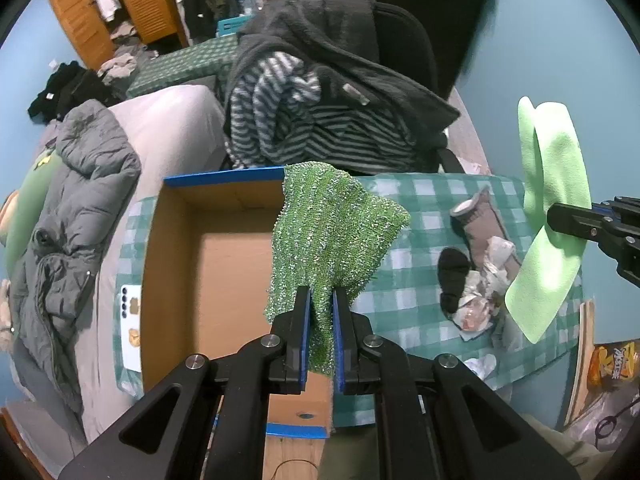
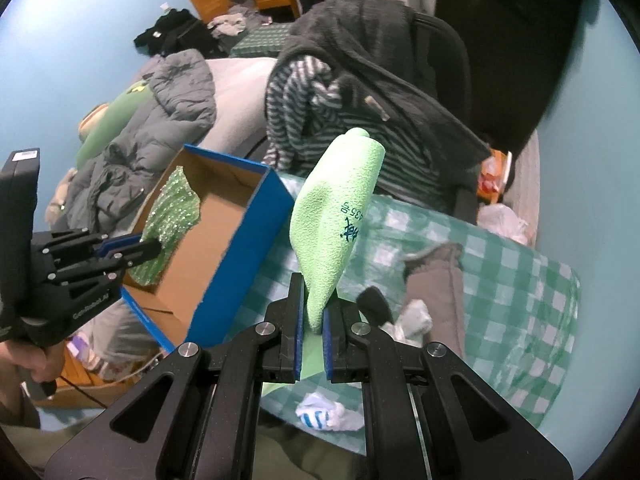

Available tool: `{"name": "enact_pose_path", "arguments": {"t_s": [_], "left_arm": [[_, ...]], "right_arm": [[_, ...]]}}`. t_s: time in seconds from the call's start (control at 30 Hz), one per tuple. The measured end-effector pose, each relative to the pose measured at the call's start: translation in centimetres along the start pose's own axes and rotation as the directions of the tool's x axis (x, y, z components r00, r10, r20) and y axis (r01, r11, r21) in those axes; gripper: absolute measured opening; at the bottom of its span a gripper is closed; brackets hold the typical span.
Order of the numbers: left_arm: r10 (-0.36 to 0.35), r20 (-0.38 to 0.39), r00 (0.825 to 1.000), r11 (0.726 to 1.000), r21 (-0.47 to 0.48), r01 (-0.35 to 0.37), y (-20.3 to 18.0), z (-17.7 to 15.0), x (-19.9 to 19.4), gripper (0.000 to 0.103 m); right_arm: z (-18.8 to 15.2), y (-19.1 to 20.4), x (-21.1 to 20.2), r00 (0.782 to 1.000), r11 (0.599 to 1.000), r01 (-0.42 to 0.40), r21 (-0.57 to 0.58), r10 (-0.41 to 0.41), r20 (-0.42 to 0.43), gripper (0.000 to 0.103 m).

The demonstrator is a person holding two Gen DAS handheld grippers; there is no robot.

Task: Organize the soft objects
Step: 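Lift the scrubber and cloth and carry both over the cardboard box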

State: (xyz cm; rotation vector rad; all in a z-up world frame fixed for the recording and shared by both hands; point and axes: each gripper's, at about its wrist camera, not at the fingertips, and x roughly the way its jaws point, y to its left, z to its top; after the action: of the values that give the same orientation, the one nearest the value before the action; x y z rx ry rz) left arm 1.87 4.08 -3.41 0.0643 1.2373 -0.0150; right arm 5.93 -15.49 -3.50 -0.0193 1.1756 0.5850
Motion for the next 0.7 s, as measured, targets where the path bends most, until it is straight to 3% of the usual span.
{"name": "enact_pose_path", "arguments": {"t_s": [0.7], "left_arm": [[0.069,-0.039,0.997,0.994,-0.087,-0.072,7.4,-1.9,1.3,0.01]], "right_arm": [[4.3,9.3,5.5,0.994,0.979,-0.101,-0.178,0.092,-0.06,0.008]]}}
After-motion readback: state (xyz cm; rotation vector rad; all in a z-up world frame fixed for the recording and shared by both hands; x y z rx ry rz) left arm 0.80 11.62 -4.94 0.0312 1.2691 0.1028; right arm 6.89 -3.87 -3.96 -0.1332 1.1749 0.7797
